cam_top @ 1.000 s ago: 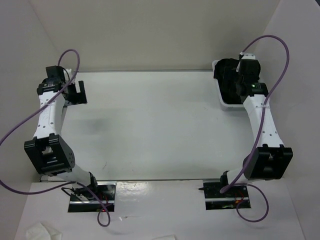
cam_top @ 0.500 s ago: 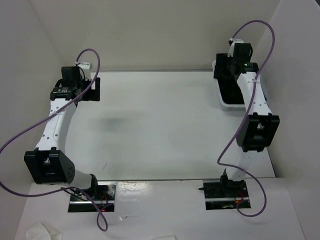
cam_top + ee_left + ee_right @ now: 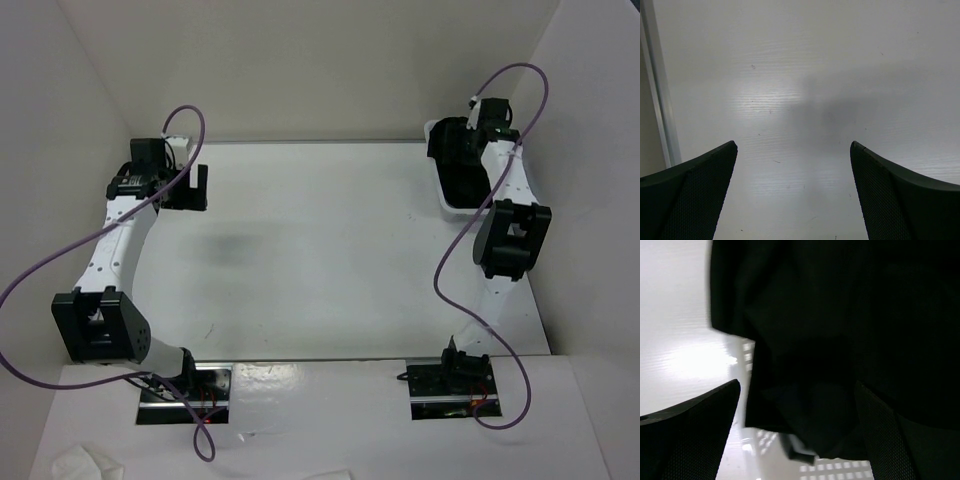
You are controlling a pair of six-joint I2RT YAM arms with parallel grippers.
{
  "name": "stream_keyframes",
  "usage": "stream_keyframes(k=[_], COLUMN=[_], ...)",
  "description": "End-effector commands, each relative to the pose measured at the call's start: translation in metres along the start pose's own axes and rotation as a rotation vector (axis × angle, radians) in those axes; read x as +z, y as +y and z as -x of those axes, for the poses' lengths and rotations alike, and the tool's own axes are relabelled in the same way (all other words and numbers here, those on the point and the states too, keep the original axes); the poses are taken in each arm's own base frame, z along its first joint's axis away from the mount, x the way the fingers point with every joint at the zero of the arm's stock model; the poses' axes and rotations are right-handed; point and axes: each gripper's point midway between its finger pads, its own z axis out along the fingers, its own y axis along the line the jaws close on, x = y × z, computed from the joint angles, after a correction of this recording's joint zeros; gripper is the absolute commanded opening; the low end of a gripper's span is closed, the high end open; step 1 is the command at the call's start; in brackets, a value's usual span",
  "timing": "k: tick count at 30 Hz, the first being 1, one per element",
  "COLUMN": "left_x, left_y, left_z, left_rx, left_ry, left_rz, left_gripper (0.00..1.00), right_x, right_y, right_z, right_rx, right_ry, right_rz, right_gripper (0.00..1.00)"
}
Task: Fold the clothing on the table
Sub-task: Grab the skirt from the pile
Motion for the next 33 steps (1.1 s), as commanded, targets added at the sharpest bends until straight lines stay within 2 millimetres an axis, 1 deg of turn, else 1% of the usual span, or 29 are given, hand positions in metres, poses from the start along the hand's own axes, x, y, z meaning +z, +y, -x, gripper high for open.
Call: stream_keyframes(k=[1, 2, 3, 4, 5, 6, 7, 9, 10, 11, 13, 14, 16, 17, 19, 20, 21, 22, 23, 24, 25, 26, 27, 28, 29, 30, 31, 32, 33], left_x=[-0.001, -0.001, -0.001, -0.001, -0.001, -0.001, 0.002, 0.002, 0.002, 0.003, 0.003, 0.003, 0.005, 0.005, 0.005, 0.006, 0.006, 0.008, 0.008, 0.007, 0.007, 0.006, 0.006, 0.003, 0.005, 0.002, -0.002, -0.006, -0.006], left_y=[-0.006, -0.005, -0.005, -0.005, -0.005, -0.005, -0.007, -0.007, -0.007, -0.007, -0.007, -0.007, -0.009, -0.009, -0.011, -0.011, -0.011, -0.013, -0.015, -0.015, -0.017, -0.017, -0.019, -0.019, -0.021, -0.021, -0.021, -0.023, -0.023], left_z=[0.009, 0.009, 0.009, 0.009, 0.009, 0.009, 0.007, 0.007, 0.005, 0.002, 0.001, 0.001, -0.002, -0.002, -0.002, -0.005, -0.005, -0.009, -0.009, -0.011, -0.011, -0.013, -0.013, -0.011, -0.015, -0.013, -0.011, -0.011, -0.011], left_rx=[0.016, 0.025, 0.025, 0.025, 0.025, 0.025, 0.024, 0.024, 0.033, 0.032, 0.032, 0.032, 0.031, 0.031, 0.040, 0.039, 0.039, 0.038, 0.038, 0.037, 0.037, 0.045, 0.045, 0.046, 0.044, 0.045, 0.047, 0.047, 0.047], left_ry=[-0.016, -0.016, -0.016, -0.016, -0.016, -0.016, -0.008, -0.008, 0.001, 0.010, 0.010, 0.010, 0.018, 0.018, 0.016, 0.025, 0.026, 0.033, 0.032, 0.042, 0.041, 0.050, 0.049, 0.040, 0.047, 0.038, 0.028, 0.023, 0.023], left_rz=[-0.036, -0.036, -0.036, -0.036, -0.036, -0.036, -0.046, -0.046, -0.048, -0.049, -0.049, -0.049, -0.060, -0.060, -0.070, -0.071, -0.071, -0.082, -0.094, -0.096, -0.106, -0.108, -0.117, -0.116, -0.127, -0.126, -0.125, -0.134, -0.134], left_gripper=[1.00, 1.00, 1.00, 1.00, 1.00, 1.00, 1.00, 1.00, 1.00, 1.00, 1.00, 1.00, 1.00, 1.00, 1.00, 1.00, 1.00, 0.96, 0.96, 0.92, 0.90, 0.87, 0.84, 0.74, 0.69, 0.63, 0.58, 0.47, 0.43], right_x=[0.008, 0.007, 0.010, 0.016, 0.012, 0.016, 0.017, 0.024, 0.024, 0.033, 0.035, 0.040, 0.043, 0.043, 0.043, 0.043, 0.046, 0.048, 0.053, 0.052, 0.052, 0.052, 0.043, 0.022, 0.010, -0.003, -0.037, -0.060, -0.074], right_y=[-0.037, -0.044, -0.050, -0.055, -0.056, -0.061, -0.062, -0.060, -0.058, -0.058, -0.048, -0.047, -0.030, -0.029, -0.007, -0.001, 0.005, 0.019, 0.016, 0.023, 0.021, 0.022, 0.019, 0.018, 0.018, 0.005, 0.008, -0.006, -0.003], right_z=[0.016, 0.021, 0.021, 0.016, 0.025, 0.023, 0.028, 0.024, 0.029, 0.020, 0.022, 0.018, 0.014, 0.014, 0.009, 0.009, 0.003, -0.001, -0.009, -0.011, -0.011, -0.013, -0.004, 0.014, 0.022, 0.034, 0.061, 0.077, 0.081], right_rx=[0.046, 0.053, 0.059, 0.068, 0.067, 0.073, 0.072, 0.073, 0.072, 0.084, 0.063, 0.064, 0.035, 0.026, -0.007, -0.015, -0.031, -0.050, -0.059, -0.068, -0.068, -0.068, -0.069, -0.071, -0.072, -0.058, -0.063, -0.058, -0.060], right_ry=[-0.042, -0.057, -0.057, -0.039, -0.062, -0.057, -0.068, -0.054, -0.063, -0.033, -0.029, -0.017, -0.001, -0.001, 0.014, 0.014, 0.028, 0.041, 0.060, 0.069, 0.070, 0.079, 0.057, 0.007, -0.014, -0.055, -0.135, -0.183, -0.198], right_rz=[-0.025, -0.034, -0.040, -0.038, -0.041, -0.047, -0.048, -0.033, -0.021, -0.018, -0.005, -0.003, 0.027, 0.037, 0.073, 0.081, 0.089, 0.097, 0.082, 0.091, 0.082, 0.082, 0.070, 0.066, 0.064, 0.045, 0.057, 0.045, 0.060], right_gripper=[0.99, 0.99, 0.99, 0.99, 0.99, 0.99, 0.99, 0.95, 0.94, 0.92, 0.90, 0.90, 0.90, 0.90, 0.86, 0.83, 0.75, 0.51, 0.41, 0.28, 0.05, 0.00, 0.00, 0.00, 0.00, 0.00, 0.00, 0.00, 0.00])
